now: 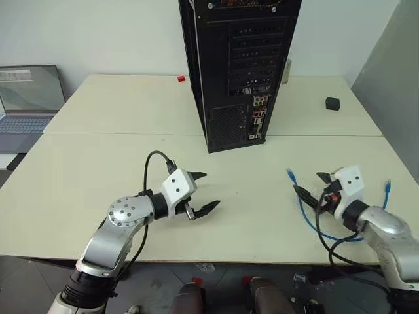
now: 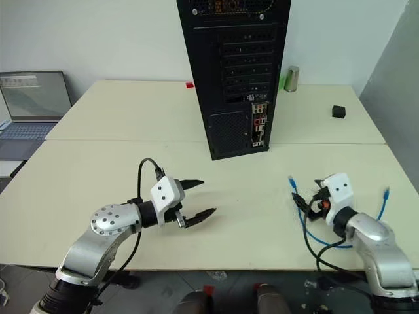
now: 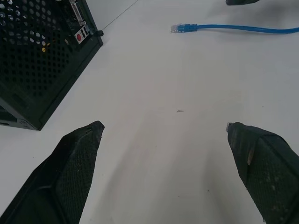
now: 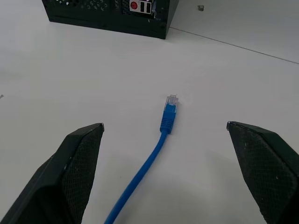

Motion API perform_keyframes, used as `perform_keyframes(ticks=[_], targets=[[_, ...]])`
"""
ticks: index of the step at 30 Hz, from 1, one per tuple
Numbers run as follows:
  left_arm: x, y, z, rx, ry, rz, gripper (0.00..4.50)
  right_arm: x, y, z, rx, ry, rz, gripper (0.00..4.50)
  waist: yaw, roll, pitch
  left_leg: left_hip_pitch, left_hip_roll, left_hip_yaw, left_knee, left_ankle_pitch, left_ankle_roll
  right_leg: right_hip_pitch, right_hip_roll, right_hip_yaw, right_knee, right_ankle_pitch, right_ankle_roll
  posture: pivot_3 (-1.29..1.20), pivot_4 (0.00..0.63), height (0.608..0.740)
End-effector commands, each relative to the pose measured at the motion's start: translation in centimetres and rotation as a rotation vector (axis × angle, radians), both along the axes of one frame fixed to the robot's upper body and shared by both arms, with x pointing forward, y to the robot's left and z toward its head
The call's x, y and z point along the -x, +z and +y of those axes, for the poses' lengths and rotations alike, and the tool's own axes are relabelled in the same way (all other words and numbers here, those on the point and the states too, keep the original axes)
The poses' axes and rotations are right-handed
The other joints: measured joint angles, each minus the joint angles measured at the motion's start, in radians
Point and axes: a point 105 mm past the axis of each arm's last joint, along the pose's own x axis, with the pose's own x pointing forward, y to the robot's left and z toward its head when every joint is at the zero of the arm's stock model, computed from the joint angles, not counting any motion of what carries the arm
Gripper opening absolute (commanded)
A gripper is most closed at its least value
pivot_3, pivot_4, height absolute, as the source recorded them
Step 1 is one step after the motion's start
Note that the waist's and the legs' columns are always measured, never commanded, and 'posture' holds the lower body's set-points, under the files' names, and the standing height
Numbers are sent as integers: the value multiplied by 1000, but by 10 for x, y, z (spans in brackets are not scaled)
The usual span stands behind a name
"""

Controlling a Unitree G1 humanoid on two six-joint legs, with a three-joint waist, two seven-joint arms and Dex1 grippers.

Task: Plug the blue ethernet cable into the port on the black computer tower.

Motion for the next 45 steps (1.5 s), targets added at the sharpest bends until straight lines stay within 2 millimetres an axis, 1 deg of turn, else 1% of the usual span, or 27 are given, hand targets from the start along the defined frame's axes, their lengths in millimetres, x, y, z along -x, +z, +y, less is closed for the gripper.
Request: perform_keyframes(ticks=[1, 2, 5, 6, 9, 11, 14, 19, 21, 22, 23, 26, 28, 30, 32, 34, 37, 39, 41, 45], targets=[[2, 12, -7, 23, -29, -35, 4500, -13, -2, -1, -3, -75, -35, 4475, 1, 0, 0, 0, 0, 0, 0, 0, 0, 0, 0, 0, 0, 0, 0, 0, 150, 740], [2, 13, -8, 26, -32, -34, 4500, -14, -4, 0, -3, -79, -33, 4475, 1, 0, 0, 0, 0, 0, 0, 0, 0, 0, 0, 0, 0, 0, 0, 0, 150, 740], [8, 15, -13, 61, -61, 9, 4500, -24, -20, 8, -6, -85, -4, 4475, 0, 0, 0, 0, 0, 0, 0, 0, 0, 0, 0, 0, 0, 0, 0, 0, 150, 740], [8, 15, -13, 67, -63, 15, 4500, -27, -25, 6, 5, -109, 4, 4475, -1, 0, 0, 0, 0, 0, 0, 0, 0, 0, 0, 0, 0, 0, 0, 0, 150, 740], [8, 16, -14, 72, -57, 12, 4500, -33, -36, 2, 20, -166, 36, 3958, -2, 0, 0, 0, 0, 0, 0, 0, 0, -1, 0, 0, 1, 0, 0, 0, 150, 740], [9, 16, -14, 75, -57, 13, 4500, -32, -38, 4, 22, -161, 42, 3399, -1, 0, 0, 1, 0, 1, 0, 0, 0, -1, 0, 1, 2, 0, 0, 0, 150, 740], [10, 15, -14, 74, -57, 16, 4500, -30, -39, 5, 39, -151, 45, 2761, 0, 0, -1, 1, -1, 1, 0, 0, 0, 0, 0, 1, 2, 0, 0, 0, 150, 740], [10, 15, -14, 73, -54, 15, 4500, -25, -42, -1, 62, -171, 61, 1634, 1, 0, -1, 1, -1, 1, 0, 0, 0, 0, -1, 1, 2, 0, 0, 0, 150, 740], [10, 15, -14, 74, -55, 14, 4500, -25, -40, -3, 56, -176, 60, 1246, 2, -1, -1, 1, -1, 1, 0, 0, 0, 0, -1, 1, 2, 0, 0, 0, 150, 740], [10, 15, -14, 75, -56, 14, 4500, -24, -38, -2, 52, -173, 57, 951, 2, -1, -1, 1, -1, 0, 0, 0, 0, 0, -1, 1, 2, 0, 0, 0, 150, 740], [9, 15, -14, 75, -57, 14, 4500, -24, -35, -1, 49, -160, 53, 750, 2, -1, -1, 1, -1, 1, 0, 0, 0, 0, -1, 1, 2, 0, 0, 0, 150, 740], [8, 15, -14, 70, -69, 11, 4500, -19, -26, 10, 36, -61, 43, 157, 2, -1, -1, 1, -1, 1, 0, 0, 0, 0, -1, 1, 2, 0, 0, 0, 150, 740], [7, 14, -13, 64, -76, 12, 4500, -14, -20, 24, 38, 44, 36, 88, 2, -1, -1, 1, -1, 0, 0, 0, 0, 0, -1, 1, 2, 0, 0, 0, 150, 740], [7, 14, -14, 61, -98, 13, 4500, -7, -11, 41, 61, 184, 18, 74, 1, 0, -1, 1, -1, 1, 0, 0, 0, 0, 0, 1, 2, 0, 0, 0, 150, 740], [6, 14, -15, 49, -128, 12, 4500, 5, -1, 66, 114, 388, -1, 72, -3, 0, -1, 1, -1, 1, 0, 0, 0, 0, 0, 0, 2, 0, 0, 0, 150, 740], [5, 13, -17, 14, -172, 5, 4500, 19, 4, 91, 189, 601, -2, 71, -5, 0, -1, 1, -1, 1, 0, 0, 0, -1, 2, 0, 2, 0, 0, 0, 150, 740], [5, 11, -19, -8, -225, 2, 4500, 30, 7, 107, 252, 770, 15, 54, -7, -1, -1, 2, -1, 1, 0, 0, 0, -1, 3, 0, 2, 0, 0, 0, 150, 740], [8, 8, -22, -34, -285, 13, 4500, 35, 12, 121, 260, 882, 23, 54, -6, -1, -1, 2, -1, 0, 0, 0, 0, 0, 3, 0, 2, 0, -1, 0, 150, 740], [10, 4, -22, -60, -327, 21, 4500, 37, 16, 129, 261, 943, 30, 54, -5, -1, -1, 1, -1, 0, 0, 0, 0, 0, 3, 0, 2, 0, -1, 0, 150, 740], [16, -5, -22, -104, -383, 43, 4500, 38, 16, 135, 287, 1005, 36, 54, -1, -1, -1, 1, 0, -1, 0, 0, 0, 0, 3, -1, 2, 0, -1, 0, 150, 740]])
